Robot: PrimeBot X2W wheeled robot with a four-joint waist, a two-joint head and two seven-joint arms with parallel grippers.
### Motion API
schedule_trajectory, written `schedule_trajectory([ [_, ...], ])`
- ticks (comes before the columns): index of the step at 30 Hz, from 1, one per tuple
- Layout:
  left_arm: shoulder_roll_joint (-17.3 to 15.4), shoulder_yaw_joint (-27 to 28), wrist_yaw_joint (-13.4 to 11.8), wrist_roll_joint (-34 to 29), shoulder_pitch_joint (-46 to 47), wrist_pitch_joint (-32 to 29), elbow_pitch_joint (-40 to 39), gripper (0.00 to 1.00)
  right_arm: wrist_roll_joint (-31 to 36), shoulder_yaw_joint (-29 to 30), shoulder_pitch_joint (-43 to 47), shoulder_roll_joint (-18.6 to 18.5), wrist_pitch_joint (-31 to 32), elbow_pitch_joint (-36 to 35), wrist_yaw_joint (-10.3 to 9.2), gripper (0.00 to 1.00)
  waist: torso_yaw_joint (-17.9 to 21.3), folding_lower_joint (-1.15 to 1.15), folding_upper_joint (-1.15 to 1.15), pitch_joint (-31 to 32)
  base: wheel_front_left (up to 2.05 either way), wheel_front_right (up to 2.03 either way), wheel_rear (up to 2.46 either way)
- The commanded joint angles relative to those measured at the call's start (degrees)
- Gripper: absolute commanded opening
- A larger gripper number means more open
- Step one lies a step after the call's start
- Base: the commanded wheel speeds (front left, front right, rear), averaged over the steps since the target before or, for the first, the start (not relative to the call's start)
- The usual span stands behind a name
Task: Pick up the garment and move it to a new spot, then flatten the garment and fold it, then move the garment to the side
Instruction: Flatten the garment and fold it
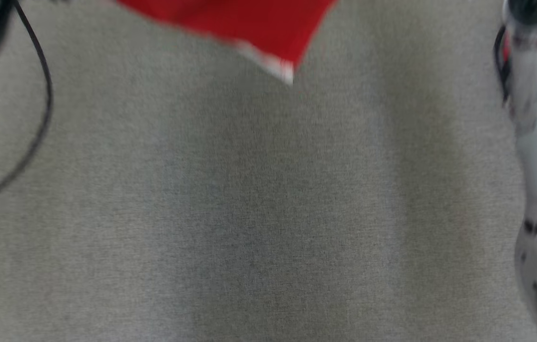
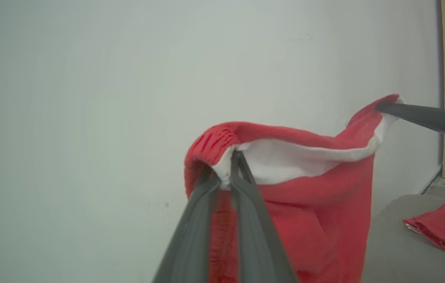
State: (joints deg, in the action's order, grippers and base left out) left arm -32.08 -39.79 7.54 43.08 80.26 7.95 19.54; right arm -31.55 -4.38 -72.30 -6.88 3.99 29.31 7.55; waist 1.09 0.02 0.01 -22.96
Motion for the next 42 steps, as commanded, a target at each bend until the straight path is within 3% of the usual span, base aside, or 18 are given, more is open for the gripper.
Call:
schedule_trajectory([
  [1,-0.08,-1.55,-0.12,1.19,4.79,-0.25,1.32,0.00,1.15,1.06,-4.84,0.24,0.46,1.99,-0.15,0.00,1.33,-0.02,-0.01,-8.64,0.00,0.00,0.00],
  [5,0.19,-4.27,-0.12,2.82,15.98,0.08,5.45,0.00,3.35,4.16,-16.44,1.15,0.14,7.80,-0.15,0.00,1.60,-0.02,-0.01,-11.65,0.00,0.00,0.00],
  [12,1.13,-8.67,-0.12,5.42,26.71,0.78,12.16,0.00,7.92,6.89,-27.58,1.80,-1.47,16.77,-0.15,0.00,2.23,-0.02,-0.01,-14.84,0.00,0.00,0.00],
  [21,2.51,-13.62,-0.12,11.22,28.56,4.68,19.50,0.00,10.67,7.13,-32.03,2.61,-4.77,25.35,-0.16,0.00,2.53,-0.02,-0.01,-17.89,0.00,0.00,0.00],
  [26,1.54,-15.94,-0.12,13.92,24.48,6.76,18.62,0.00,8.85,4.97,-27.55,2.41,-5.99,27.52,-0.16,0.00,2.80,-0.02,-0.01,-17.46,0.00,0.00,0.00],
  [29,0.27,-15.52,-0.12,12.39,17.44,7.20,15.70,0.00,5.59,2.16,-20.18,1.53,-6.93,26.48,-0.16,0.00,2.67,-0.02,-0.01,-15.24,0.00,0.00,0.00],
  [35,-0.05,-6.50,-1.95,7.01,-2.21,7.24,6.68,0.00,-1.66,-2.98,-2.68,-0.24,-7.54,19.97,-0.16,0.00,2.90,-0.02,-0.01,-9.74,0.00,0.00,0.00],
  [42,2.11,1.76,-5.00,1.92,-27.79,7.25,-4.18,0.00,-9.12,-7.17,20.02,-3.47,-5.90,9.34,-0.16,0.00,3.19,-0.02,-0.01,-2.38,0.00,0.00,0.00],
])
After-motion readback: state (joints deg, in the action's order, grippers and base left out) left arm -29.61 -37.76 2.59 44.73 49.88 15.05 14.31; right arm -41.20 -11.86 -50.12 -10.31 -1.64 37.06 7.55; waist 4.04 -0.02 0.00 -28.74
